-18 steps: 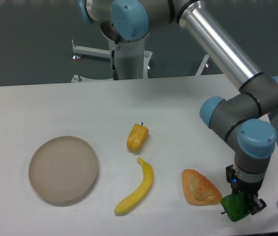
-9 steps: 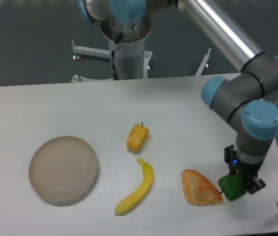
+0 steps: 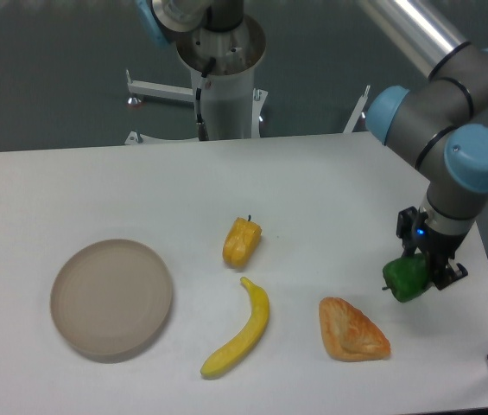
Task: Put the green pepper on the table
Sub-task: 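Carry the green pepper toward the yellow pepper and lower it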
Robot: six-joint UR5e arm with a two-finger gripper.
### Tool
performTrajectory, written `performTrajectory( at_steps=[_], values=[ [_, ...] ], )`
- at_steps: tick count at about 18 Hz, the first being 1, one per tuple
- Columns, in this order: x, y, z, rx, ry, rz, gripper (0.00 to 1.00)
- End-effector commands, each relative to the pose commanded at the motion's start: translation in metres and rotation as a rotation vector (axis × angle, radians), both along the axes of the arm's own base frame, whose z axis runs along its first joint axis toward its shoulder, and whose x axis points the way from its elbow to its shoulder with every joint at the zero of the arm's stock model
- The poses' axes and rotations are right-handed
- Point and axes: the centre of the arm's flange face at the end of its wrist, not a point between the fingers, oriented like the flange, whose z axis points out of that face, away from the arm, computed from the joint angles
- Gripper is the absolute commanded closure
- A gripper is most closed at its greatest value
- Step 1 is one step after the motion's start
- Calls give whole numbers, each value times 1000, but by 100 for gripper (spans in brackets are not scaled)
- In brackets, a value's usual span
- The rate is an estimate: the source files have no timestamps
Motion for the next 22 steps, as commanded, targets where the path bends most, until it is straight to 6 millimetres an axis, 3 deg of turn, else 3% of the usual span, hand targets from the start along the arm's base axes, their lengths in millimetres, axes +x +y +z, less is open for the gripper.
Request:
performTrajectory(
  at_steps=[10, 22],
  values=[
    [19, -43, -21, -23, -34, 27, 53],
    [25, -51, -29, 4, -42, 34, 53]
  ],
)
